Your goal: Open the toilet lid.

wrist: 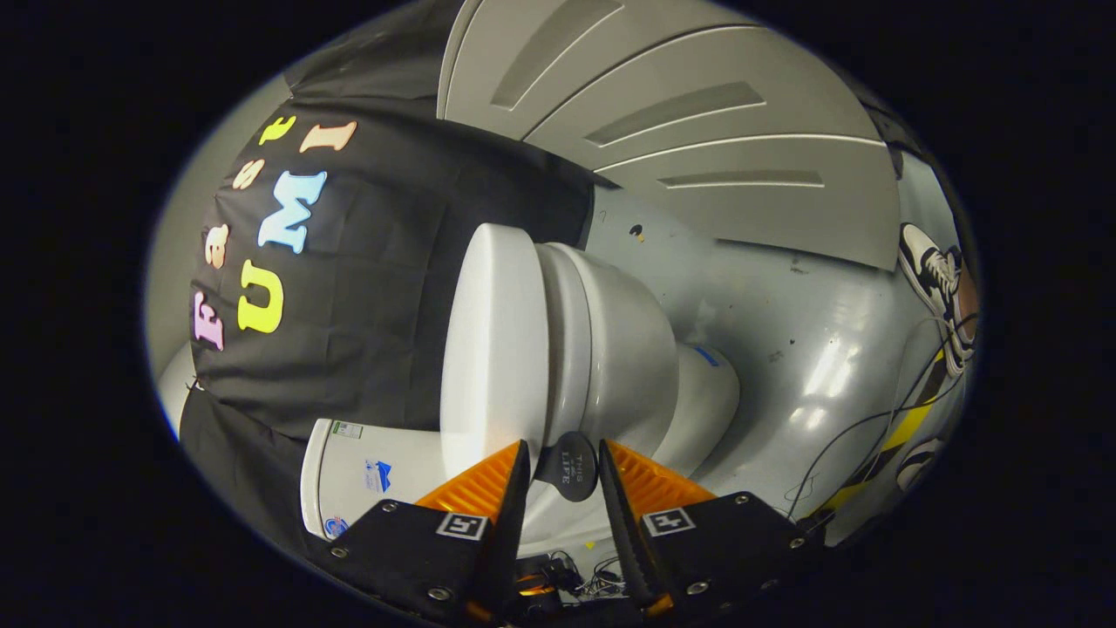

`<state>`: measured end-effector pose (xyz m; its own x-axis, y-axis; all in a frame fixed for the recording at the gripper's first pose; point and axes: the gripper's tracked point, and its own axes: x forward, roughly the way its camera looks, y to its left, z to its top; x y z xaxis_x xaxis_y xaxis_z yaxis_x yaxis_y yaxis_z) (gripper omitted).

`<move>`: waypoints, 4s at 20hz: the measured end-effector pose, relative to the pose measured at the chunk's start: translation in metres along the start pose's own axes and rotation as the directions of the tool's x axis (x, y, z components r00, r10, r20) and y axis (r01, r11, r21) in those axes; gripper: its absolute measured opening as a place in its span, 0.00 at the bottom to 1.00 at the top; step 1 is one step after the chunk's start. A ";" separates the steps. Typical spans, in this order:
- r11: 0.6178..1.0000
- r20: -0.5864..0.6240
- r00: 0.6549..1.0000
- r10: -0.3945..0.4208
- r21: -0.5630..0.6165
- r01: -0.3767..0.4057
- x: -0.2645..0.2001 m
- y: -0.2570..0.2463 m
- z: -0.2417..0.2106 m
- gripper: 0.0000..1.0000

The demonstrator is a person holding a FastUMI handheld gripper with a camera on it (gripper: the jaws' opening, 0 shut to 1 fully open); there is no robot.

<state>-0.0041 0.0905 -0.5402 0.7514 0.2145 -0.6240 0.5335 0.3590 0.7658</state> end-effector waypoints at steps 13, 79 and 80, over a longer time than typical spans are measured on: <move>0.999 0.030 0.999 -0.040 0.014 0.040 -0.007 0.005 0.005 0.00; 0.297 0.372 0.927 0.041 -0.891 0.344 -0.069 0.335 -0.151 0.00; 0.292 0.365 0.930 0.047 -0.895 0.336 -0.068 0.338 -0.157 0.00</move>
<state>0.0641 0.3396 -0.2633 0.8656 -0.1148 -0.4875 0.0610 0.9903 -0.1249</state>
